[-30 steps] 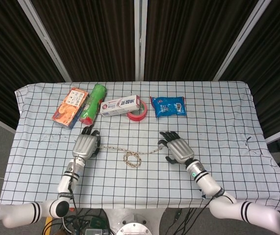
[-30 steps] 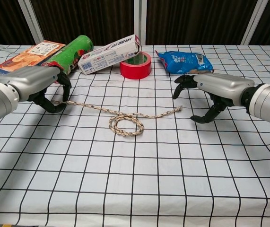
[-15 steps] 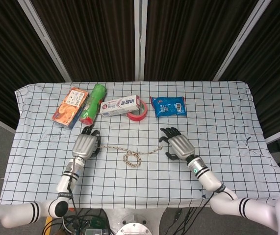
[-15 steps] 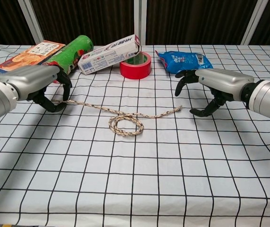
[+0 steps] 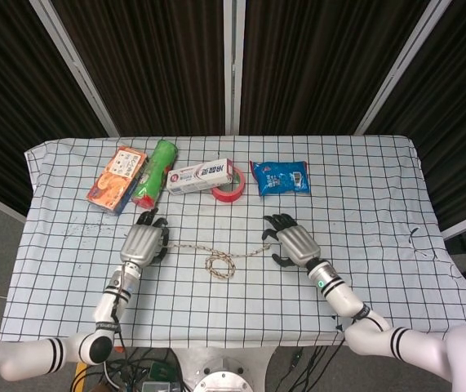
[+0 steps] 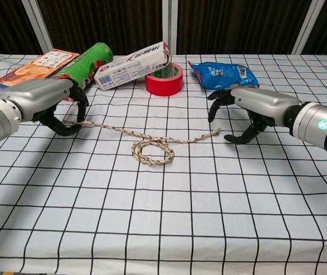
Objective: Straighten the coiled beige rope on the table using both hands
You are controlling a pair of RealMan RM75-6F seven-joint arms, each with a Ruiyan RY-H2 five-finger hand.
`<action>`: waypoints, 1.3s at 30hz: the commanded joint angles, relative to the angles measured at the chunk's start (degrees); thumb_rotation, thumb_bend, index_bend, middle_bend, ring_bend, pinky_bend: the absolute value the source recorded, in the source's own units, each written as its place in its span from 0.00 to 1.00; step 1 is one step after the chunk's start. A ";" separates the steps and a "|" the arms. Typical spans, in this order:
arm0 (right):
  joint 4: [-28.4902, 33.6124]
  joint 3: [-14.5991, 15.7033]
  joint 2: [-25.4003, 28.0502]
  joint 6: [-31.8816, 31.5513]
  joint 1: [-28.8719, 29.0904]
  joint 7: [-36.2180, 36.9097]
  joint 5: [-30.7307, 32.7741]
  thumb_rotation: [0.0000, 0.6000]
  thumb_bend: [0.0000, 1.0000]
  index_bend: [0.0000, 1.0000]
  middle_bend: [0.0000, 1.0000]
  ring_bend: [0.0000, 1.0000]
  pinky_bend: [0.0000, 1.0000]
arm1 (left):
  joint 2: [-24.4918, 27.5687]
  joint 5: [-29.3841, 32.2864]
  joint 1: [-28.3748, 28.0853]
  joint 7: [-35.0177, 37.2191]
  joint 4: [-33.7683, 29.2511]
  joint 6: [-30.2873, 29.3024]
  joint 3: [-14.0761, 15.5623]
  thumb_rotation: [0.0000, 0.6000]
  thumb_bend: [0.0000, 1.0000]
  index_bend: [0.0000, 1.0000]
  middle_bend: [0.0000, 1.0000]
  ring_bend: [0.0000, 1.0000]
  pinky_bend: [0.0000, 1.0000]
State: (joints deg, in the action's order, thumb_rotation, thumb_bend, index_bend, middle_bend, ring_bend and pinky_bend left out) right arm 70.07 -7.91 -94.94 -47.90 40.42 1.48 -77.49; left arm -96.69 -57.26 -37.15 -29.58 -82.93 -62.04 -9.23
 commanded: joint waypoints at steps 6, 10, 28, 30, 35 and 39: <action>-1.04 -0.10 -1.07 1.42 1.07 1.72 0.45 1.00 0.34 0.37 0.06 0.00 0.00 | 0.25 -0.36 0.05 0.42 -0.42 -0.14 -0.03 1.00 0.38 0.59 0.24 0.00 0.10; -2.24 -0.05 -1.87 1.79 1.52 2.33 0.49 1.00 0.34 0.38 0.07 0.00 0.00 | 0.37 -0.52 0.12 0.59 -0.54 -0.15 0.10 1.00 0.38 0.59 0.24 0.00 0.10; -4.07 0.51 -3.28 1.69 2.04 2.86 0.45 1.00 0.38 0.50 0.09 0.00 0.00 | 0.59 -0.08 0.18 0.47 -0.65 -0.11 0.12 1.00 0.38 0.59 0.24 0.00 0.10; -4.16 0.53 -3.35 1.68 2.03 2.94 0.53 1.00 0.37 0.51 0.09 0.00 0.00 | 0.61 -0.03 0.22 0.44 -0.66 -0.18 0.12 1.00 0.38 0.59 0.24 0.00 0.10; -4.46 0.56 -3.41 1.83 2.10 2.96 0.74 1.00 0.37 0.53 0.09 0.00 0.00 | 0.58 0.00 0.21 0.30 -0.60 -0.27 0.13 1.00 0.38 0.59 0.24 0.00 0.10; -4.56 0.58 -3.44 1.85 2.08 2.93 0.92 1.00 0.37 0.55 0.10 0.00 0.00 | 0.47 0.23 0.15 0.28 -0.38 -0.09 0.10 1.00 0.38 0.59 0.24 0.00 0.10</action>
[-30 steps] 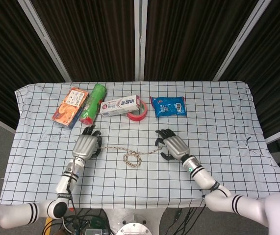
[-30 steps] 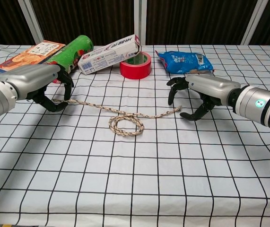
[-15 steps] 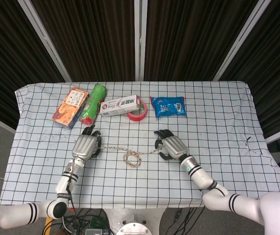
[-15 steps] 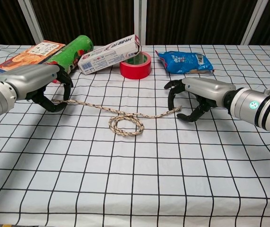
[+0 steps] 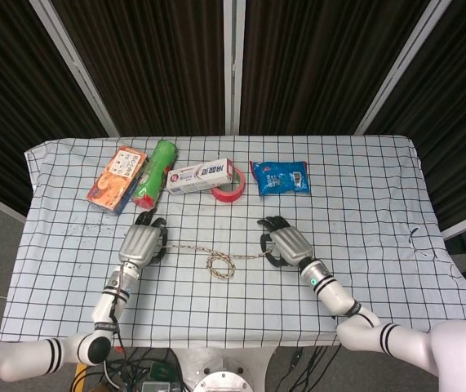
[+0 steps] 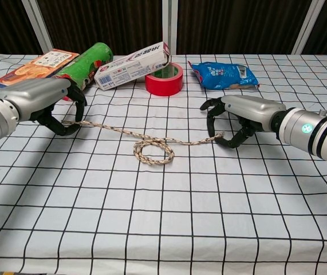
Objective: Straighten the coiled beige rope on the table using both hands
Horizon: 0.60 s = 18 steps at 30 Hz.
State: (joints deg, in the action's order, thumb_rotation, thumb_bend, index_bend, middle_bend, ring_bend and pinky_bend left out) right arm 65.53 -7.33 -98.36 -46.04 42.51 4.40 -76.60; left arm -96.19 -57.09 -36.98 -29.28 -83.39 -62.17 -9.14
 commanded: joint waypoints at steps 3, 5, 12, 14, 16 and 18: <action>-0.16 -0.01 -0.07 -0.08 -0.07 0.11 0.16 1.00 0.37 0.57 0.10 0.00 0.00 | -0.07 0.15 -0.03 -0.01 0.20 0.10 -0.01 1.00 0.38 0.59 0.24 0.00 0.10; -0.27 -0.03 -0.07 -0.22 -0.15 0.34 0.17 1.00 0.37 0.58 0.11 0.00 0.00 | 0.01 0.09 0.01 0.04 0.15 0.03 0.00 1.00 0.38 0.59 0.24 0.00 0.10; -0.15 -0.09 0.21 -1.20 -0.50 1.13 -0.19 1.00 0.37 0.62 0.12 0.00 0.00 | 0.48 -0.22 0.14 0.17 -0.37 -0.35 -0.06 1.00 0.38 0.59 0.24 0.00 0.10; -0.22 -0.12 0.19 -1.55 -0.64 1.47 -0.30 1.00 0.38 0.64 0.13 0.00 0.00 | 0.62 -0.21 0.17 0.18 -0.54 -0.41 -0.10 1.00 0.38 0.59 0.24 0.00 0.10; -0.29 -0.10 0.18 -1.83 -0.75 1.75 -0.45 1.00 0.38 0.65 0.14 0.00 0.00 | 0.79 -0.18 0.24 0.14 -0.68 -0.52 -0.10 1.00 0.38 0.59 0.24 0.00 0.10; -0.27 -0.06 0.28 -2.08 -0.87 1.89 -0.55 1.00 0.38 0.66 0.14 0.00 0.00 | 0.97 -0.18 0.30 0.16 -0.81 -0.61 -0.12 1.00 0.38 0.59 0.24 0.00 0.10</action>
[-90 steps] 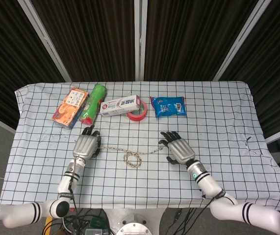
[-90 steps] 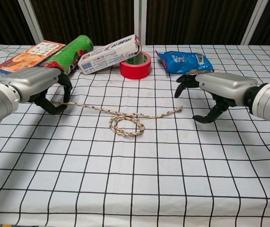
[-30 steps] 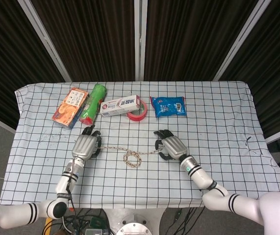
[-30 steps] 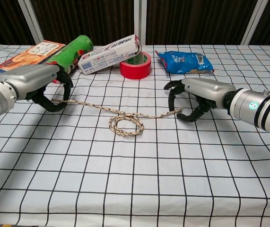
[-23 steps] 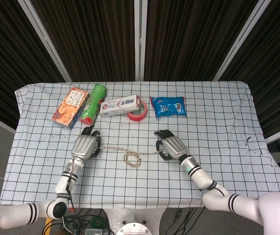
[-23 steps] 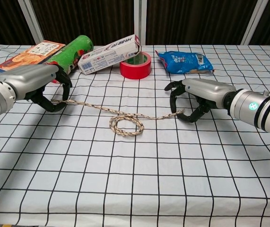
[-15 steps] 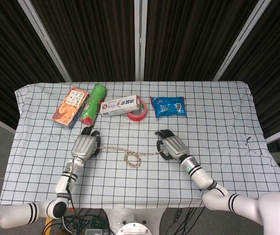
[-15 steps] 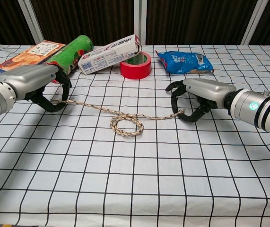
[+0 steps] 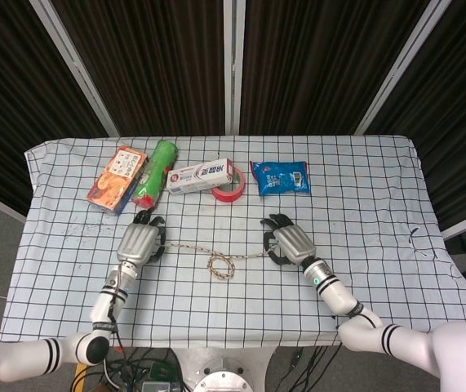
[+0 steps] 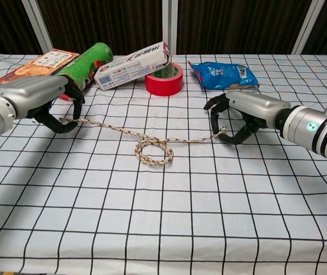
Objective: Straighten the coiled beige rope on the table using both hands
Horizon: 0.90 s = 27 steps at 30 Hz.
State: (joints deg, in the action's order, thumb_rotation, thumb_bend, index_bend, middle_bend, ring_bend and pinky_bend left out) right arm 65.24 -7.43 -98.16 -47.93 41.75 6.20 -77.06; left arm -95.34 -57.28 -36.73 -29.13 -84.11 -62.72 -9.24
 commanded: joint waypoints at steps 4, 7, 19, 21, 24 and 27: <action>0.76 0.05 0.76 -1.29 -0.76 0.34 -0.24 1.00 0.38 0.68 0.14 0.00 0.00 | 0.57 -0.06 0.25 0.19 -0.36 -0.30 -0.03 1.00 0.38 0.59 0.24 0.00 0.10; 2.14 0.01 1.85 -2.83 -1.67 0.49 -0.34 1.00 0.38 0.69 0.15 0.00 0.00 | 1.17 -0.24 0.33 0.30 -0.66 -0.44 -0.12 1.00 0.38 0.59 0.25 0.00 0.10; 10.23 3.48 8.17 -11.67 -9.67 -2.35 -0.80 1.00 0.36 0.71 0.16 0.00 0.00 | 4.90 -1.83 2.61 1.73 -2.15 -2.50 0.92 1.00 0.38 0.60 0.26 0.00 0.10; 11.62 4.09 9.48 -13.59 -11.14 -2.49 -1.38 1.00 0.36 0.71 0.16 0.00 0.00 | 5.78 -2.25 3.07 2.36 -2.96 -2.71 1.10 1.00 0.38 0.60 0.26 0.00 0.10; 13.57 4.89 11.45 -16.09 -12.96 -3.18 -2.36 1.00 0.36 0.71 0.16 0.00 0.00 | 6.97 -2.92 3.66 3.58 -4.12 -2.96 1.19 1.00 0.38 0.60 0.26 0.00 0.10; 15.28 5.54 13.21 -17.71 -14.40 -4.48 -2.78 1.00 0.36 0.72 0.16 0.00 0.00 | 7.75 -3.55 4.21 4.40 -4.67 -3.13 1.56 1.00 0.38 0.60 0.26 0.00 0.10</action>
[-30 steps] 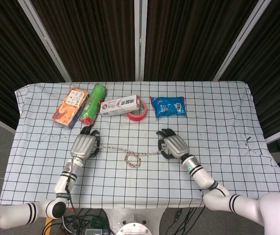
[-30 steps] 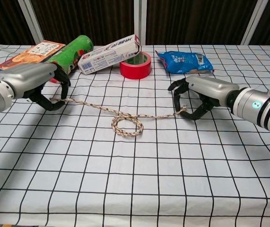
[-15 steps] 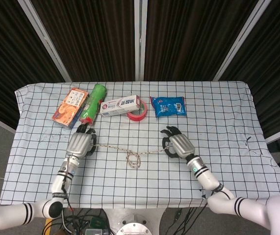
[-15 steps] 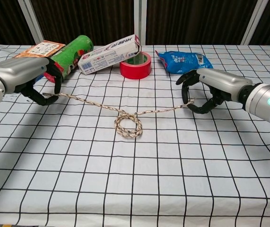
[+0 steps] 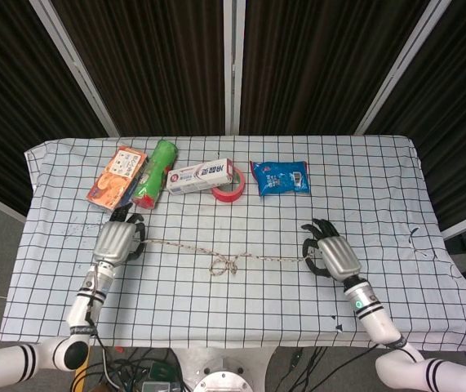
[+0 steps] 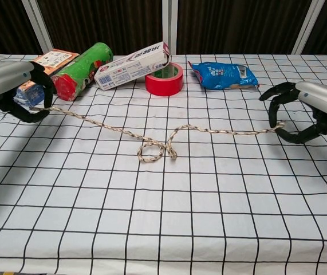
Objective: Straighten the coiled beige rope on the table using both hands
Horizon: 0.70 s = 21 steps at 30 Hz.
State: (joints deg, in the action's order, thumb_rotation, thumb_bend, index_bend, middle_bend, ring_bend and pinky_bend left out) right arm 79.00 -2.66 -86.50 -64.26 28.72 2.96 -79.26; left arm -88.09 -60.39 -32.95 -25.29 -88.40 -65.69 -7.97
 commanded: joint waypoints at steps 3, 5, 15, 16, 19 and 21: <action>2.97 1.24 3.14 -3.07 -2.97 -2.53 -0.61 1.00 0.36 0.73 0.17 0.00 0.00 | 0.95 -0.80 0.83 1.08 -0.24 0.16 0.84 1.00 0.38 0.60 0.26 0.00 0.10; 3.53 1.43 4.00 -4.01 -4.05 -2.67 -0.44 1.00 0.36 0.73 0.17 0.00 0.00 | 1.19 -1.08 1.16 1.48 0.03 0.05 1.03 1.00 0.38 0.60 0.26 0.00 0.10; 1.64 1.02 6.41 -4.89 -7.21 -0.06 1.32 1.00 0.36 0.74 0.17 0.00 0.00 | 4.10 -1.94 3.18 4.91 1.29 -1.08 0.64 1.00 0.38 0.60 0.27 0.00 0.10; 1.15 0.91 6.44 -4.84 -7.46 0.35 1.52 1.00 0.36 0.74 0.17 0.00 0.00 | 4.37 -1.99 3.35 5.16 1.36 -1.19 0.55 1.00 0.38 0.60 0.27 0.00 0.10; 0.00 0.61 6.44 -4.81 -8.12 1.37 1.97 1.00 0.36 0.74 0.17 0.00 0.00 | 4.91 -1.99 3.84 5.79 1.74 -1.42 0.39 1.00 0.38 0.60 0.27 0.00 0.10; -0.63 0.46 6.45 -4.78 -8.49 1.93 2.15 1.00 0.36 0.74 0.17 0.00 0.00 | 5.10 -1.96 4.11 6.28 2.11 -1.44 0.30 1.00 0.38 0.60 0.27 0.00 0.10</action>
State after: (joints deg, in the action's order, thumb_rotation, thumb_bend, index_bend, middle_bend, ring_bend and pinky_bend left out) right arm 78.58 -2.08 -80.07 -69.06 20.43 4.69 -77.25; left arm -83.09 -62.36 -28.96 -19.15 -86.43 -67.09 -7.63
